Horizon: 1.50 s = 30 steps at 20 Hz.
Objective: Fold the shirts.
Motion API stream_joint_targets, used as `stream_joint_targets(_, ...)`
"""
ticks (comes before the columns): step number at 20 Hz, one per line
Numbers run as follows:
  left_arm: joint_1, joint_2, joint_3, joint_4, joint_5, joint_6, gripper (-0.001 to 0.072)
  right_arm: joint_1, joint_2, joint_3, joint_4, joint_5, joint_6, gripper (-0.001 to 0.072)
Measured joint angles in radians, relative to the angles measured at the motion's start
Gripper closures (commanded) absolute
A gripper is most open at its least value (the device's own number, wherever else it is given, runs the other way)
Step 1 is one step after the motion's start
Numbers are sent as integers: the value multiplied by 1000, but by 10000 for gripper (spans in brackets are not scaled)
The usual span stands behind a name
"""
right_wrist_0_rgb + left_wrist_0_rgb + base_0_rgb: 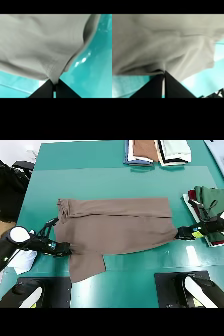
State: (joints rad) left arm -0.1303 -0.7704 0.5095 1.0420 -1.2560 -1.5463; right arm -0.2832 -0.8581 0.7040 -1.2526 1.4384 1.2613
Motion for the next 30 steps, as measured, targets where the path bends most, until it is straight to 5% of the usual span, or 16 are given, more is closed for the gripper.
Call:
stream_joint_targets(6, 0, 141, 169, 35, -138, -43, 678, 0, 113, 0, -68, 66, 32, 695)
stream_joint_targets(10, -1, 101, 285, 137, -86, -46, 678, 0, 69, 50, -74, 46, 45, 696)
stream_joint_targets(18, -2, -327, 521, 238, 185, 31, 676, 35, -292, 360, -72, -55, 64, 695)
stream_joint_targets(27, -2, -679, 743, 264, 315, 63, 674, 92, -695, 703, -10, -99, 109, 689)
stream_joint_targets(28, -1, -688, 749, 264, 322, 63, 673, 89, -721, 728, 12, -99, 109, 599)
stream_joint_targets(29, -1, -694, 753, 266, 324, 63, 673, 89, -745, 752, 35, -101, 110, 381)
stream_joint_targets(30, -1, -698, 756, 267, 325, 63, 673, 88, -762, 771, 54, -104, 105, 316)
